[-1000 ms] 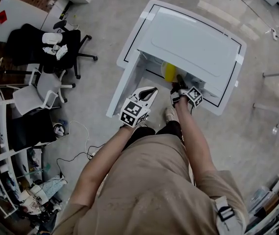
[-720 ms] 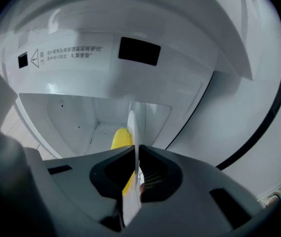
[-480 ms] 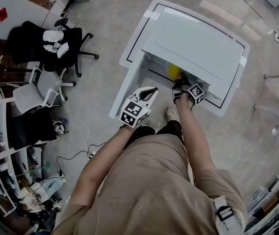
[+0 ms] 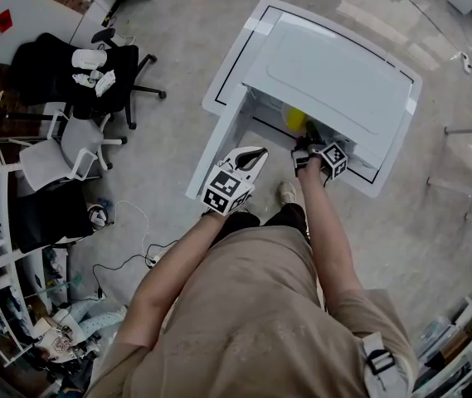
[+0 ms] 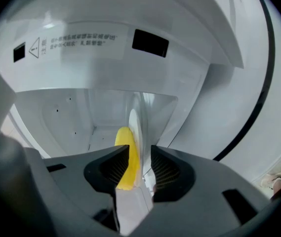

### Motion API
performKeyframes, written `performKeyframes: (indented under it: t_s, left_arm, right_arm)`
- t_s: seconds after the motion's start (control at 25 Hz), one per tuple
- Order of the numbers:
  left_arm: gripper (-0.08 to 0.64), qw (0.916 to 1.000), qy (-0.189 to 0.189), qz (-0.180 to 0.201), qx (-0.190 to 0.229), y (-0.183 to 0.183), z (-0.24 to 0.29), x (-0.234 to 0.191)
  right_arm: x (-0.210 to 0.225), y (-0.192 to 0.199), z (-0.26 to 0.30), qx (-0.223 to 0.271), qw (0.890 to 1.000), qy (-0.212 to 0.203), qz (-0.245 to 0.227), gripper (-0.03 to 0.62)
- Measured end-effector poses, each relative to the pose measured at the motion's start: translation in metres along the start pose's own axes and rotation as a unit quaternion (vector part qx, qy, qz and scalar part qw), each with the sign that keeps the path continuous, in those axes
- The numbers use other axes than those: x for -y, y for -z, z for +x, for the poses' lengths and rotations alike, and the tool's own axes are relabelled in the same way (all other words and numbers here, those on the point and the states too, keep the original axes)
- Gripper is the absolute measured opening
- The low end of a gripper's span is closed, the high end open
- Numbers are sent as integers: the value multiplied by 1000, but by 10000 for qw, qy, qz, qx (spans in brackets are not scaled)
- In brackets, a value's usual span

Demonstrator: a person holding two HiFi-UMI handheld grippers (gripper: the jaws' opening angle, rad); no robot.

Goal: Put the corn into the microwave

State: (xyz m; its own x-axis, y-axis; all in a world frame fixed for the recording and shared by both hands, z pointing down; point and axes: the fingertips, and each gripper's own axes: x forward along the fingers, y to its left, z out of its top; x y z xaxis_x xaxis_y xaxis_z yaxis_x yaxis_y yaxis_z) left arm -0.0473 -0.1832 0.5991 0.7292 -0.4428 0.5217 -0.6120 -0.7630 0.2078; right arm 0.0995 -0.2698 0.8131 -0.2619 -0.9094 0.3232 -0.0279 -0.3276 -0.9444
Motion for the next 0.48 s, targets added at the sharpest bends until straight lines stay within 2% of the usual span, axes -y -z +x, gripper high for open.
performKeyframes:
  t_s: [0.08,0.16,0.32,0.36,0.4,0.44,0.48]
  left_arm:
    - [6,10000,24,5,3,1,-1,2]
    - [5,10000,43,-5,3,2,-2,4]
    - [6,10000,56,-13,3,5,-4,7]
    - [6,10000,50,-12,3,6,-5,8]
    - [6,10000,42,-14,2,7,-5,9]
    - [6,10000,36,-20,-1,8,-6,10]
    - [6,10000,33,-27,-7,8,-6,10]
  right_arm:
    - [1,1,-5,-17,10000,-52,-20,159]
    - [3,1,-12,4,9996,-53,-292,175]
    - [11,2,-32,44,9905,163,-1362,192]
    - [14,6,-36,-49,9832,293,-1801,192]
    - [15,12,-40,-175,9702,449,-2376,192]
    - [16,18,-43,-300,9485,626,-3090,199]
    - [17,24,-45,-389,9166,820,-3894,216]
